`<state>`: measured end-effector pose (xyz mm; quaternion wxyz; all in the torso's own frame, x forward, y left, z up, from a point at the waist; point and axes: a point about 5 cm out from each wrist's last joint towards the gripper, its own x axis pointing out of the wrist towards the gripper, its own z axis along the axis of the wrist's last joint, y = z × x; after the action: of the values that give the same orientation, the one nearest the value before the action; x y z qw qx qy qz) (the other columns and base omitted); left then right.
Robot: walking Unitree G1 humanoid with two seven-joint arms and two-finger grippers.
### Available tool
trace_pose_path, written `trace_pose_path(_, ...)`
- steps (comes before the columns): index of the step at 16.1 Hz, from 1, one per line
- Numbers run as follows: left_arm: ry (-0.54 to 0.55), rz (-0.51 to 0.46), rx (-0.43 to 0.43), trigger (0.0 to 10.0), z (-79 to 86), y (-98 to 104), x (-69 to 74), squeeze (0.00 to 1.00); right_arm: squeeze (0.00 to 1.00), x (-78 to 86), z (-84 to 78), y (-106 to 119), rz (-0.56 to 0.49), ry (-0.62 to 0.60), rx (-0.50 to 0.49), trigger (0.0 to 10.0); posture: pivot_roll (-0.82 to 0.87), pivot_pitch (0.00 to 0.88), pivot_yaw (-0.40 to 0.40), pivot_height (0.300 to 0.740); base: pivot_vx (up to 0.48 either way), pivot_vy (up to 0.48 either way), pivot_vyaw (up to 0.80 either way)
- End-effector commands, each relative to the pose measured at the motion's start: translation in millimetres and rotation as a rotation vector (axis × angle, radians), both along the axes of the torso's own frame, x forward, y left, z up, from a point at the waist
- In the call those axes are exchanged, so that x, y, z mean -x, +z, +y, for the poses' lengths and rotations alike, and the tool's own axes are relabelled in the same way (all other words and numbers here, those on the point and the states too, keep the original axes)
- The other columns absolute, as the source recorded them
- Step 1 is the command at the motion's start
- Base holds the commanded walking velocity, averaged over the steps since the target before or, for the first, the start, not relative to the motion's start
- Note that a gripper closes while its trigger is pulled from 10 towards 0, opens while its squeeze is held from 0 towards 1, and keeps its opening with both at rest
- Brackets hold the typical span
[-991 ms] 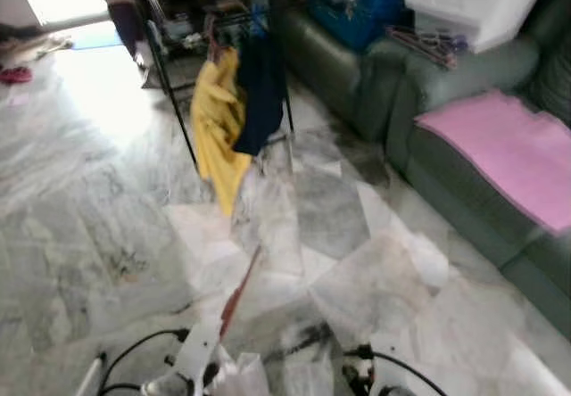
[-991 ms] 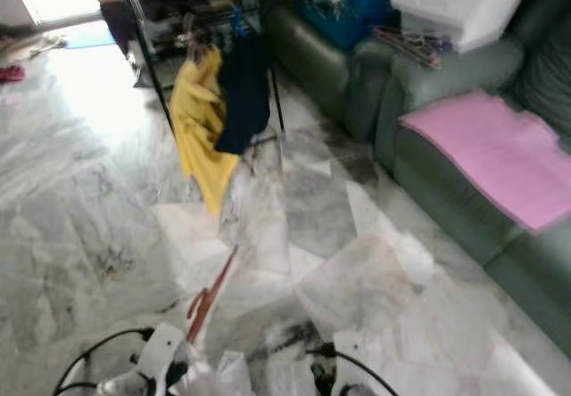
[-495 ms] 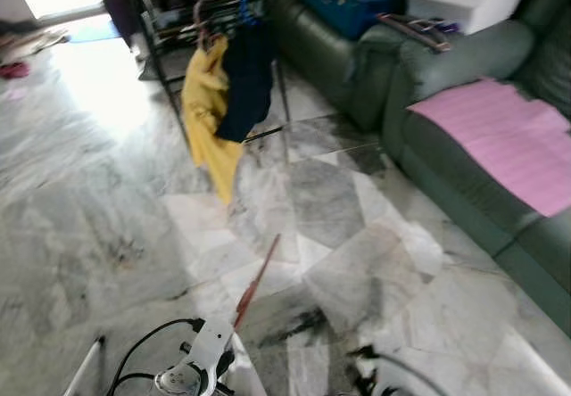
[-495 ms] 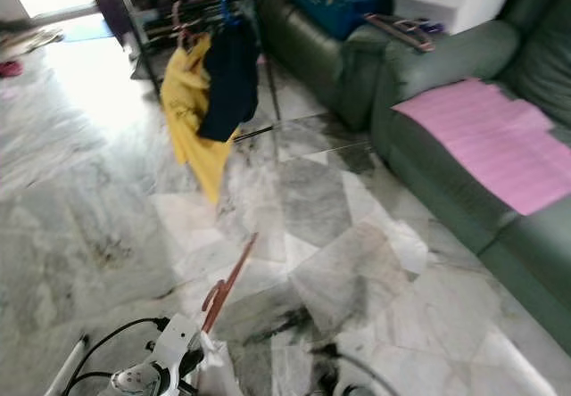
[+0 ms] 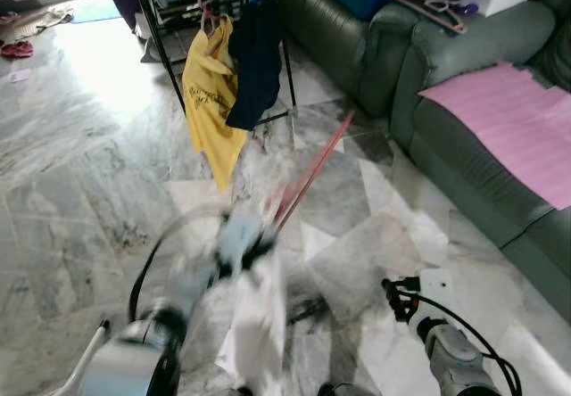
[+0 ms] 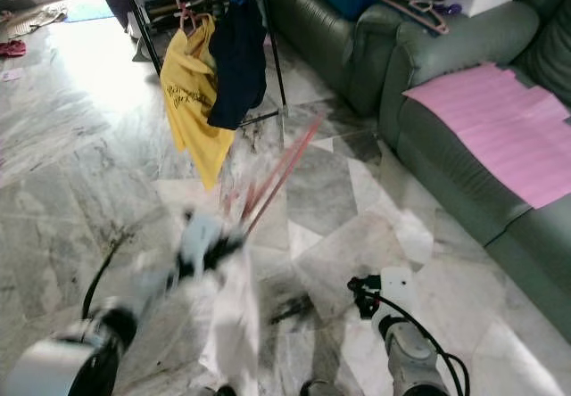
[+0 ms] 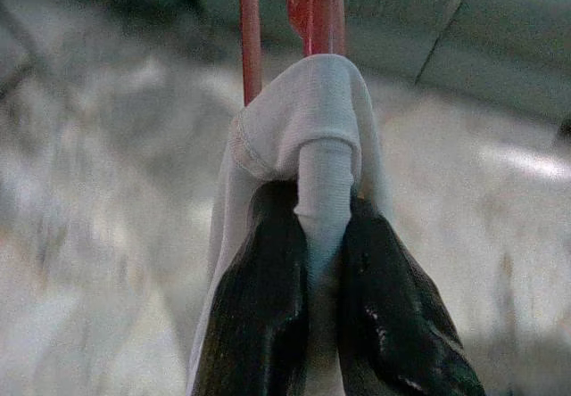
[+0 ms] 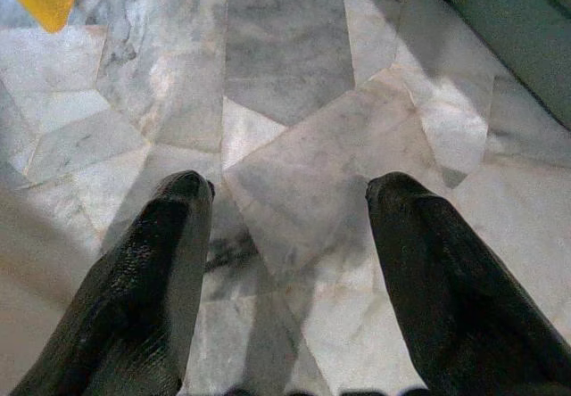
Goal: Hang hanger
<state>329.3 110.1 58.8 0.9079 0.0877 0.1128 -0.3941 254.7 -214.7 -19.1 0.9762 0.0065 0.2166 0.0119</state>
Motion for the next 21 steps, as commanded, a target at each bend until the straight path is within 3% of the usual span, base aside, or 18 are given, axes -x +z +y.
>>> trace_pose_path(1, -0.027, -0.069, 0.051, 10.0, -6.7, 16.4, -7.2, 0.00, 0.00, 0.3, -2.6, 1.3, -0.016, -0.015, 0.003, 10.0, -0.16, 0.170, 0.059, 0.740, 0.000, 0.000, 0.00)
trace_pose_path(5, -0.107, -0.158, 0.150, 10.0, -32.1, 40.4, -11.8, 0.00, 0.00, 3.6, 8.3, -2.1, -0.017, 0.024, 0.008, 10.0, -0.17, 0.173, 0.059, 0.740, 0.000, 0.000, 0.00)
trace_pose_path(7, -0.246, -0.189, 0.176, 10.0, -40.6, 49.0, -5.6, 0.00, 0.00, 3.4, 13.0, -1.2, -0.023, 0.097, 0.009, 10.0, -0.17, 0.173, 0.059, 0.740, 0.000, 0.000, 0.00)
trace_pose_path(12, -0.450, -0.182, 0.083, 10.0, -20.7, 59.6, -5.3, 0.00, 0.00, -1.6, -1.8, 17.2, -0.089, 0.292, -0.018, 10.0, -0.17, 0.186, 0.058, 0.740, 0.000, 0.000, 0.00)
trace_pose_path(15, -0.571, -0.198, 0.049, 10.0, -17.1, 74.7, -7.9, 0.00, 0.00, -2.3, 2.4, 28.7, -0.117, 0.473, -0.086, 10.0, -0.17, 0.193, 0.067, 0.740, 0.000, 0.000, 0.00)
trace_pose_path(18, -0.663, -0.213, 0.009, 10.0, -20.1, 79.6, -5.4, 0.00, 0.00, -7.4, 3.3, 37.3, -0.143, 0.518, -0.085, 10.0, -0.17, 0.195, 0.074, 0.740, 0.000, 0.000, 0.00)
trace_pose_path(21, -0.761, -0.229, 0.040, 10.0, -28.9, 86.2, 0.4, 0.00, 0.00, -17.7, -5.5, 50.5, -0.179, 0.498, -0.060, 10.0, -0.17, 0.199, 0.080, 0.740, 0.000, 0.000, 0.00)
